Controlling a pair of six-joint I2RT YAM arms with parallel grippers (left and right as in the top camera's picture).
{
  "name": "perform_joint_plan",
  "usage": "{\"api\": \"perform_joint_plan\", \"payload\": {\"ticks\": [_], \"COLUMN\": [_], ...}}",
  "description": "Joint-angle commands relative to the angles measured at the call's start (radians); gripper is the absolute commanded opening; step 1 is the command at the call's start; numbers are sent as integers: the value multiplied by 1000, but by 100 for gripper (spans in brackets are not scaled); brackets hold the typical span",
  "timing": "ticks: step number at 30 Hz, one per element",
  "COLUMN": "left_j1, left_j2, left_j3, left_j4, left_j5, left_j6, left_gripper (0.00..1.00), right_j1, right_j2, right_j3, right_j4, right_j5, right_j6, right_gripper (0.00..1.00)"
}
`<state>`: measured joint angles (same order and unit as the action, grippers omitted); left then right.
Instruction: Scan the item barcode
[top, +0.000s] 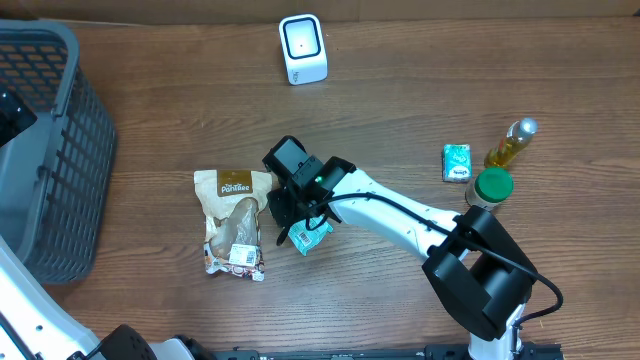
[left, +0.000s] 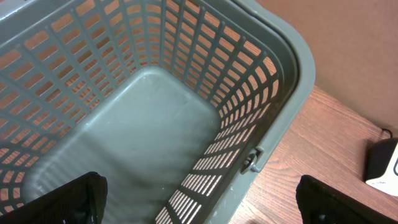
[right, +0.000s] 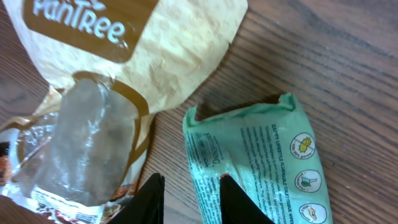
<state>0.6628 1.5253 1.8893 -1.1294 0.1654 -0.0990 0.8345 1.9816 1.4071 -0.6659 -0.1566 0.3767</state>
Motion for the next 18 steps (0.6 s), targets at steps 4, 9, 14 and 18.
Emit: {"api": "perform_joint_plan", "payload": {"ticks": [4, 9, 14, 18], "left_j1": [-2, -2, -2, -2], "left_j2": [4, 4, 4, 4], "left_j3": [-6, -6, -6, -6], "left_j4": [3, 3, 3, 3], "left_j5": [11, 11, 11, 11], "left_j6": [-6, -6, -6, -6], "left_gripper": [100, 100, 100, 100], "right_j1": [-16, -66, -153, -191], "right_j2": [39, 39, 39, 25], "right_j3": [-12, -12, -12, 3], "right_j4": [-21, -55, -132, -180], "right_j5": [127, 183, 183, 156], "right_j6": [31, 100, 178, 176], "right_gripper": [17, 17, 7, 5]}}
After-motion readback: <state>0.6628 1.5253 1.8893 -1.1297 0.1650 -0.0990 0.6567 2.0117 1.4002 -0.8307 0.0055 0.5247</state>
